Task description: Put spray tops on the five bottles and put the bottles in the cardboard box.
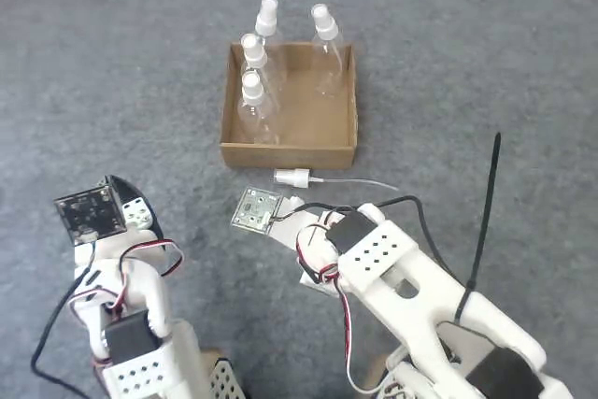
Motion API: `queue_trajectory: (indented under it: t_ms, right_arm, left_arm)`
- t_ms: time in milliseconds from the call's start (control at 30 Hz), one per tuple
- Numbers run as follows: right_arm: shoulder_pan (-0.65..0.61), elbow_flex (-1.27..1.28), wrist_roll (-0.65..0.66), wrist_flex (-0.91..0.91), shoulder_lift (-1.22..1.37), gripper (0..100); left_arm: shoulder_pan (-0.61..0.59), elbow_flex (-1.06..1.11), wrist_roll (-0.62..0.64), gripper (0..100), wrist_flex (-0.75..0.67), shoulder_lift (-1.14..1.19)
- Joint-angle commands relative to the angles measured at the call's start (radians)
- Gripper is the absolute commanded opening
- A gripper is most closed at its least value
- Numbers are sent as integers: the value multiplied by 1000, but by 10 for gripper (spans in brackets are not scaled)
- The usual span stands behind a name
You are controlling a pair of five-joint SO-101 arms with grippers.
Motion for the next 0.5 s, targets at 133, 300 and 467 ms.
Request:
queue_trajectory:
  t_ms: [133, 300, 467]
  right_arm:
    - [-1, 28, 11, -10, 2, 274]
    - [-1, 37, 18, -12, 2, 274]
    - [-1, 37, 17, -12, 2, 273]
  left_arm:
    - [2, -16, -2, 12, -34, -6]
    - [2, -16, -2, 13, -34, -6]
    - [2, -16, -2, 13, -34, -6]
